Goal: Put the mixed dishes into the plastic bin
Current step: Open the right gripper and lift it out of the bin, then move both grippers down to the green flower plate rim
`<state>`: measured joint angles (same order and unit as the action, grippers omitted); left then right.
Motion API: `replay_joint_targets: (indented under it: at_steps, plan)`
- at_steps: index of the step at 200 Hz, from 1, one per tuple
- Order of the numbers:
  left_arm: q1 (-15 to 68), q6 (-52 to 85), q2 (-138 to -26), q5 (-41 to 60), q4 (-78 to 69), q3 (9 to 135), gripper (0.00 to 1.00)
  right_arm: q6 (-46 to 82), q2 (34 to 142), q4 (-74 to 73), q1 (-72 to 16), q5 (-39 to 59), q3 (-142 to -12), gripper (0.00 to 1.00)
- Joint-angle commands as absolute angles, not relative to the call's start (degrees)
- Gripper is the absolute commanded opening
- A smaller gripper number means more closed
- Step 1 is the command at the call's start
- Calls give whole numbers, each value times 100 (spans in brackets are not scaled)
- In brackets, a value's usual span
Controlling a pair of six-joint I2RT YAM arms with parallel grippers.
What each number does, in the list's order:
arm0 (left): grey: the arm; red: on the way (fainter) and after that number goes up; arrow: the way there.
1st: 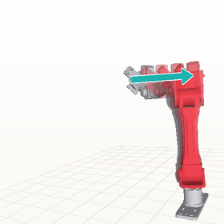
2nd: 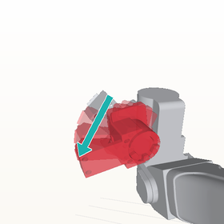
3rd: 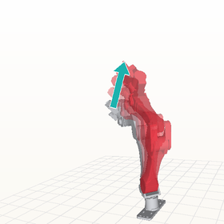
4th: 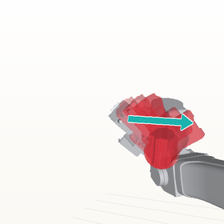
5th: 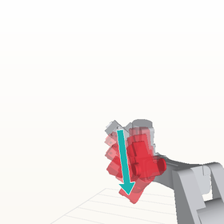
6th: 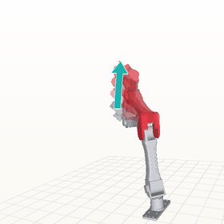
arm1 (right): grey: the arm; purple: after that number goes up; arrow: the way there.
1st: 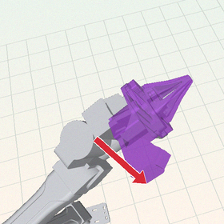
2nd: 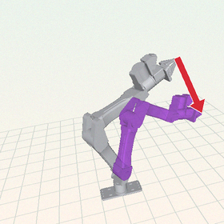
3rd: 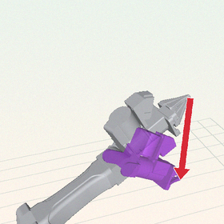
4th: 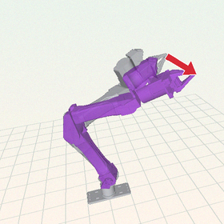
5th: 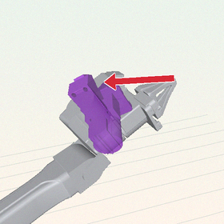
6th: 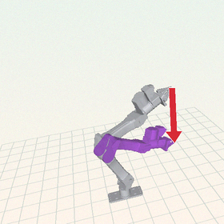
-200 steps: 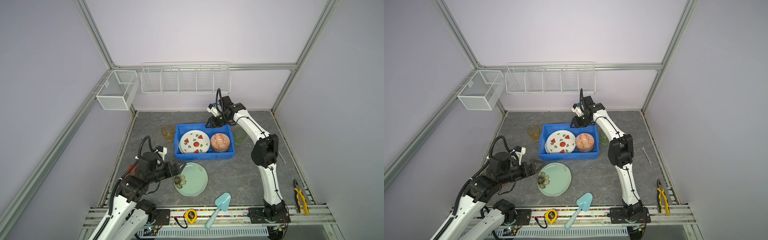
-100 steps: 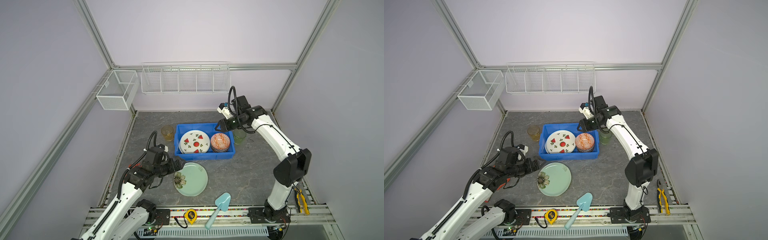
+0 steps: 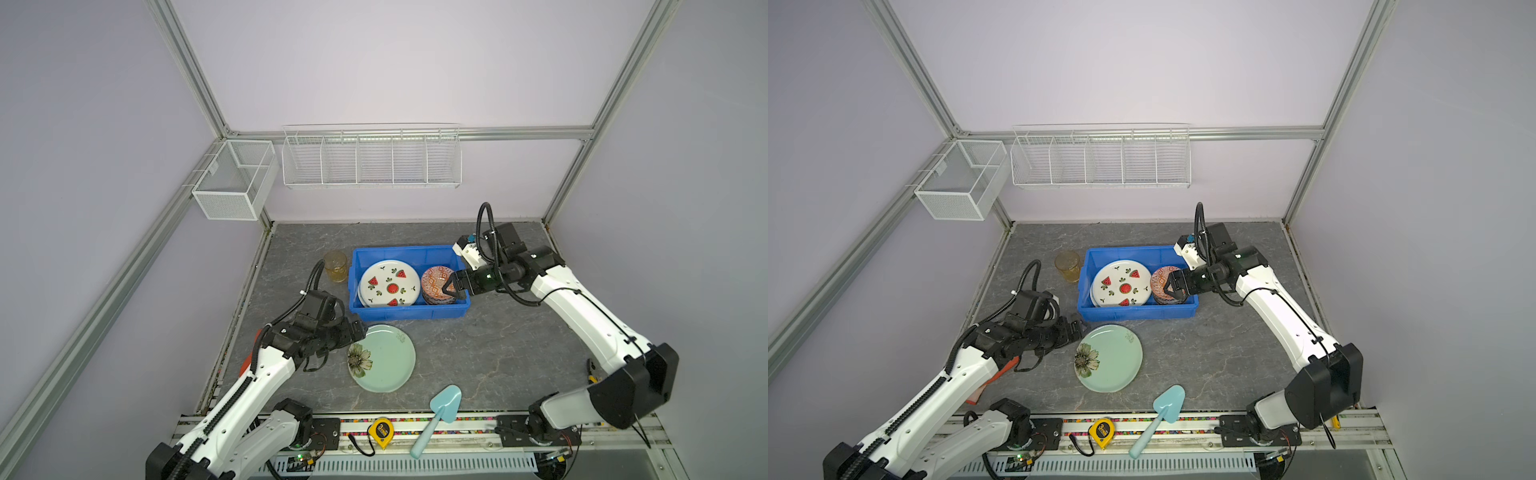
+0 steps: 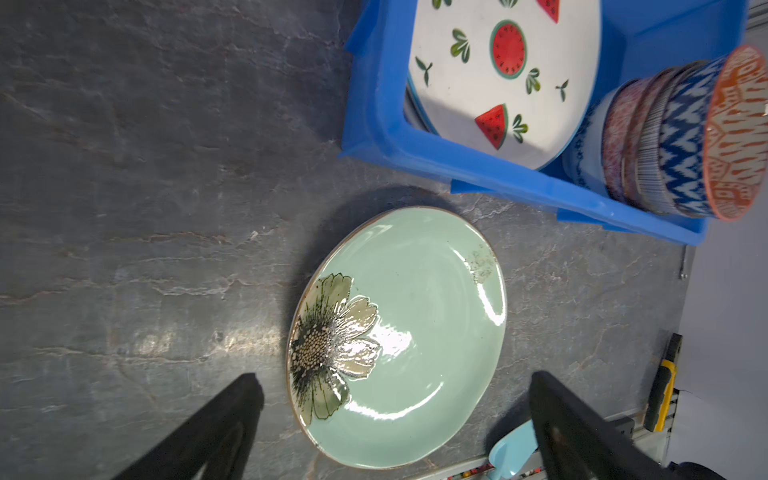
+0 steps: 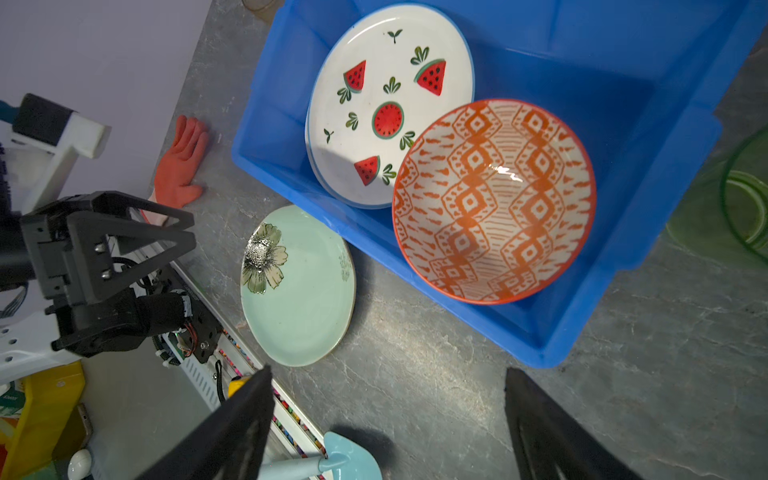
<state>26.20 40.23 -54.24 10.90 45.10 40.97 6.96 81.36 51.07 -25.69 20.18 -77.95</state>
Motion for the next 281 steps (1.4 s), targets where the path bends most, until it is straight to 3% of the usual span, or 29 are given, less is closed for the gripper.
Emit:
replay_joint_targets:
  at_steps: [1, 81, 130, 281]
  plan:
    - [2584, 4160, -5495, 1007, 4329, 3913, 100, 1036, 7777, 4750, -2804, 2091, -7353, 88]
    - [2584, 4256, -5653, 1131, 3877, 3305, 100, 2985, 7115, 2804, -4221, 1503, -5482, 88]
    - [2584, 4212, -5675, 1343, 3577, 2958, 100, 3655, 7540, 2047, -4902, 1039, -5071, 88]
    - [2584, 4363, -6247, 2547, 2137, 2459, 100, 4614, 9167, 447, -5419, 1153, -4641, 92]
